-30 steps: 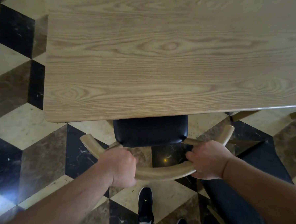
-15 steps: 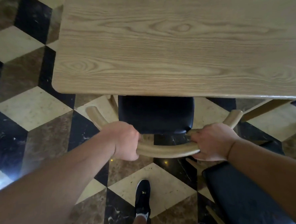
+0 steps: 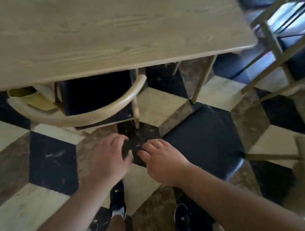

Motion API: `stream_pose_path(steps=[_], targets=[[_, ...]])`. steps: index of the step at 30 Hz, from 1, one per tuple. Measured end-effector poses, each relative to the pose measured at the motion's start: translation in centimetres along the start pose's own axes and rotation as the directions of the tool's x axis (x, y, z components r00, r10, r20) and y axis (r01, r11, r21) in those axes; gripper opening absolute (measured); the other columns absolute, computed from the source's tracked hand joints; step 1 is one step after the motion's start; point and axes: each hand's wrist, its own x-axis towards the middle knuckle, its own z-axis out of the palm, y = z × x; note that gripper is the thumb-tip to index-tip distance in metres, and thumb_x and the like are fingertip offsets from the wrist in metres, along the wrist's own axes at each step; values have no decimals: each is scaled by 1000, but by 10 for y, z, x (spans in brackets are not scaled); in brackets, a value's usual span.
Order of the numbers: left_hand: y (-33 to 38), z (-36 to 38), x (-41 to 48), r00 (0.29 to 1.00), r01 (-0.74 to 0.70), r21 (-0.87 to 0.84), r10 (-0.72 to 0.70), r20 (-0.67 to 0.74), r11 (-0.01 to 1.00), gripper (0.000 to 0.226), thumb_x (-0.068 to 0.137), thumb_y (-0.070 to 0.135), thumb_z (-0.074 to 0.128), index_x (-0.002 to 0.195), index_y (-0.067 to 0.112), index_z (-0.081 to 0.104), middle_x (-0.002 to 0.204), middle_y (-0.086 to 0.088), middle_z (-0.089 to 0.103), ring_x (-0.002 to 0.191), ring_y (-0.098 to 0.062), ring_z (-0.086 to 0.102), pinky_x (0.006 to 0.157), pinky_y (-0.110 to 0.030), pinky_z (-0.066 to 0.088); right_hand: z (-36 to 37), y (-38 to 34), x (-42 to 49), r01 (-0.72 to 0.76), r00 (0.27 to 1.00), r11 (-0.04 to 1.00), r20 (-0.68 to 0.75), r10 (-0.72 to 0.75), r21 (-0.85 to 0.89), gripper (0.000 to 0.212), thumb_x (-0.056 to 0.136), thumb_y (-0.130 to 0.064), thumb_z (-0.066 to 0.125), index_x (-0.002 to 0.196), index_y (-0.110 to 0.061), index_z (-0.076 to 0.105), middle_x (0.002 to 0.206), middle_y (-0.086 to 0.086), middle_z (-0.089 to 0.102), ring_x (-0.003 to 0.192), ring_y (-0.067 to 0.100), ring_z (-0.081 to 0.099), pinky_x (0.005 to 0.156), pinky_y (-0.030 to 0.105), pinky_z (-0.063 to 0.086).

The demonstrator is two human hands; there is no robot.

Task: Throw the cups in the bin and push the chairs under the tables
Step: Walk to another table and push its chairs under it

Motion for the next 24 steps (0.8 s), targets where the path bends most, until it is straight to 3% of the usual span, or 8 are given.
stream_pose_path(steps=[2, 6, 10, 15, 18, 20, 22, 24], targets=[[31, 19, -3, 990, 81, -52, -75, 118, 995, 43, 96, 42, 74, 134, 27, 61, 137, 6, 60, 124, -17, 57, 100, -34, 48, 2, 25, -38, -108, 990, 994, 91, 106, 20, 48, 106, -32, 50, 153, -21, 49, 152, 6, 53, 144, 31, 42, 123, 49, 31], [171, 73, -16, 953, -72, -213, 130, 273, 974, 42, 101, 43, 69, 139, 30, 57, 144, 9, 54, 130, -12, 54, 103, -32, 50, 13, 109, -201, -447, 894, 894, 31, 447, 6, 31, 106, -32, 48, 133, -25, 61, 132, 0, 62, 129, 27, 52, 113, 43, 39], [274, 116, -32, 911, -224, -242, 291, 293, 944, 35, 100, 44, 69, 130, 32, 57, 135, 11, 57, 116, -10, 56, 94, -31, 51, 24, 148, -322, -609, 793, 793, -5, 609, 10, 28, 107, -37, 50, 131, -28, 62, 128, -5, 62, 126, 24, 54, 111, 42, 44], [376, 158, -58, 833, -316, -248, 392, 389, 916, 39, 100, 45, 69, 134, 31, 58, 135, 9, 57, 114, -12, 59, 92, -35, 55, 39, 172, -413, -668, 741, 743, -59, 669, 36, 38, 103, -31, 65, 141, -28, 59, 138, -4, 63, 135, 25, 53, 117, 44, 44], [419, 182, -77, 775, -350, -197, 401, 488, 916, 49, 98, 54, 67, 139, 30, 56, 135, 8, 58, 113, -16, 61, 85, -34, 51, 52, 182, -445, -664, 739, 744, -91, 668, 76, 51, 102, -19, 66, 151, -27, 53, 151, -2, 56, 147, 26, 43, 122, 44, 35], [435, 198, -88, 694, -341, -175, 373, 615, 923, 64, 94, 62, 68, 146, 29, 50, 133, 9, 61, 115, -18, 64, 88, -36, 53, 64, 187, -453, -647, 756, 760, -75, 650, 61, 60, 103, -14, 62, 158, -29, 44, 163, 1, 46, 156, 30, 29, 128, 46, 23], [440, 214, -97, 595, -296, -139, 297, 747, 945, 80, 88, 64, 75, 150, 25, 41, 133, 7, 62, 118, -20, 65, 93, -38, 53, 75, 191, -455, -619, 786, 786, -8, 619, -5, 71, 102, -15, 62, 164, -33, 33, 173, 4, 30, 163, 36, 10, 131, 57, 11], [437, 227, -105, 566, -292, -10, 181, 804, 956, 84, 87, 56, 80, 151, 24, 36, 126, 4, 63, 114, -25, 67, 90, -39, 52, 83, 194, -449, -554, 819, 823, 94, 566, -130, 73, 102, -21, 65, 165, -35, 30, 176, 6, 22, 163, 42, -2, 129, 67, 5]])
